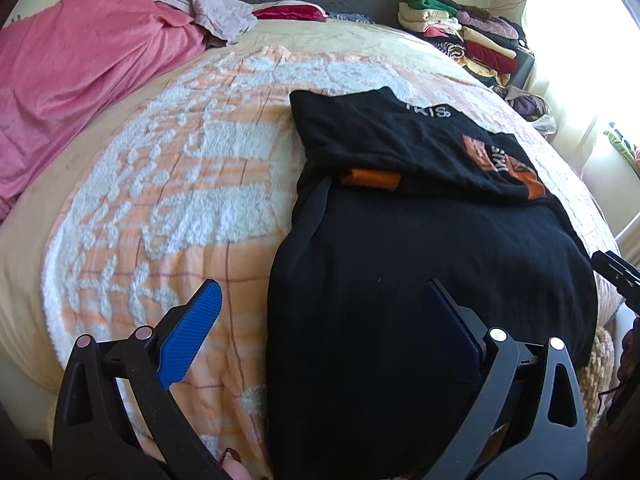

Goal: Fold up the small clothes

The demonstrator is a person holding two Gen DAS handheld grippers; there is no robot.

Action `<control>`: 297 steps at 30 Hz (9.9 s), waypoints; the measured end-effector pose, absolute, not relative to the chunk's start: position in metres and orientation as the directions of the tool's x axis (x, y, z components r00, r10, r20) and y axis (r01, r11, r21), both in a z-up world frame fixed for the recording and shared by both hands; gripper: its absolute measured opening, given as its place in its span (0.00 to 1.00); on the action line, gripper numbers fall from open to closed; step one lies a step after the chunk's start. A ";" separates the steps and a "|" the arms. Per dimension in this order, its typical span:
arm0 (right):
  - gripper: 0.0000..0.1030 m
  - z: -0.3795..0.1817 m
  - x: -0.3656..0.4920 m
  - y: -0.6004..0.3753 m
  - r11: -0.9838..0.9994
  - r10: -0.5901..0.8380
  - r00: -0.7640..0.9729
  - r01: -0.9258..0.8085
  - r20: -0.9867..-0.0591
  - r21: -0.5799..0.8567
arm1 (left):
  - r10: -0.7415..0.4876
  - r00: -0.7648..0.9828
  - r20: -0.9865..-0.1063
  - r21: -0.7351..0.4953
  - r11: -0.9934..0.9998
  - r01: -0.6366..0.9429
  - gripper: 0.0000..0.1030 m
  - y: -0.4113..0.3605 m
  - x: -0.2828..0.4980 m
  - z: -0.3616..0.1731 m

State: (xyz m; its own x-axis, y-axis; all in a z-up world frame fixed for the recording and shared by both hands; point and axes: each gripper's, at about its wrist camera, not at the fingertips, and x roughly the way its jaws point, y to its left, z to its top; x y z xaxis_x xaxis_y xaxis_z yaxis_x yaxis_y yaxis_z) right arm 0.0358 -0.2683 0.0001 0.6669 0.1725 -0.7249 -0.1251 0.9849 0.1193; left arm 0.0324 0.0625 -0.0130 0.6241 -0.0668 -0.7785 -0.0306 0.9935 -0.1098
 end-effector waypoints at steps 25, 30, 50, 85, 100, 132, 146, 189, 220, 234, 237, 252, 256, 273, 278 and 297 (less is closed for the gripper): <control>0.92 -0.041 0.013 -0.301 0.991 0.135 0.598 -0.086 -0.790 0.104 | -0.050 0.578 -0.815 -0.079 0.997 -0.024 0.91 0.067 0.005 -0.043; 0.92 -0.050 0.007 -0.310 0.991 0.131 0.575 -0.071 -0.808 0.110 | -0.077 0.564 -0.822 -0.107 0.994 -0.019 0.91 0.071 -0.005 -0.049; 0.92 -0.066 -0.015 -0.339 0.985 0.161 0.526 -0.032 -0.835 0.170 | -0.230 0.542 -0.808 -0.273 0.962 0.001 0.45 0.086 -0.045 -0.056; 0.10 -0.070 -0.040 -0.372 0.935 0.345 0.509 -0.119 -0.788 0.333 | -0.253 0.515 -0.819 -0.311 0.950 -0.028 0.05 0.094 -0.058 -0.061; 0.36 -0.079 -0.035 -0.374 0.933 0.350 0.478 -0.099 -0.805 0.347 | -0.334 0.480 -0.811 -0.387 0.922 -0.011 0.32 0.093 -0.059 -0.071; 0.07 0.064 0.004 -0.387 0.824 0.537 0.688 -0.305 -0.487 0.478 | -0.400 0.675 -0.620 -0.451 0.886 0.110 0.03 0.115 -0.027 0.039; 0.07 0.115 0.088 -0.360 0.886 0.455 0.729 -0.311 -0.511 0.345 | -0.346 0.738 -0.579 -0.369 0.919 0.141 0.03 0.115 0.062 0.097; 0.62 0.034 0.237 -0.325 0.989 0.133 0.638 -0.139 -0.759 0.057 | -0.154 0.679 -0.718 -0.176 0.984 0.037 0.46 0.107 0.188 0.046; 0.16 -0.018 0.304 -0.281 0.961 0.161 0.508 -0.275 -0.846 0.018 | -0.128 0.590 -0.797 -0.042 0.987 0.157 0.30 0.056 0.242 -0.011; 0.34 -0.007 0.318 -0.341 0.991 0.137 0.618 -0.082 -0.774 0.109 | -0.184 0.622 -0.761 -0.215 0.976 0.026 0.40 0.114 0.245 -0.004; 0.37 -0.017 0.319 -0.352 0.988 0.152 0.589 -0.063 -0.794 0.142 | -0.217 0.594 -0.775 -0.261 0.965 0.013 0.40 0.115 0.248 -0.018; 0.08 -0.027 0.321 -0.350 0.948 0.312 0.541 -0.120 -0.781 0.295 | -0.214 0.639 -0.739 -0.259 0.966 0.024 0.03 0.111 0.238 -0.011; 0.08 -0.026 0.321 -0.351 0.956 0.285 0.550 -0.101 -0.785 0.277 | -0.209 0.637 -0.742 -0.254 0.967 0.021 0.03 0.114 0.232 -0.008; 0.47 -0.004 0.287 -0.353 0.977 0.196 0.615 -0.058 -0.764 0.204 | -0.149 0.627 -0.765 -0.166 0.986 0.031 0.23 0.097 0.212 -0.003; 0.55 0.005 0.263 -0.351 0.969 0.232 0.619 -0.080 -0.751 0.233 | -0.152 0.643 -0.750 -0.160 0.986 0.046 0.33 0.092 0.198 0.009; 0.65 -0.021 0.205 -0.349 0.960 0.273 0.532 -0.102 -0.802 0.259 | -0.200 0.550 -0.811 -0.234 0.972 0.008 0.29 0.099 0.158 -0.020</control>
State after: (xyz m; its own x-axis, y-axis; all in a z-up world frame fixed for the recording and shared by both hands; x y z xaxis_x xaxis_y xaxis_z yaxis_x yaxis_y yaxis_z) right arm 0.2052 -0.3487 -0.0213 0.5316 0.2730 -0.8018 -0.1020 0.9604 0.2593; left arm 0.1577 0.0992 -0.0199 0.5503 -0.1996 -0.8108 0.0079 0.9722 -0.2340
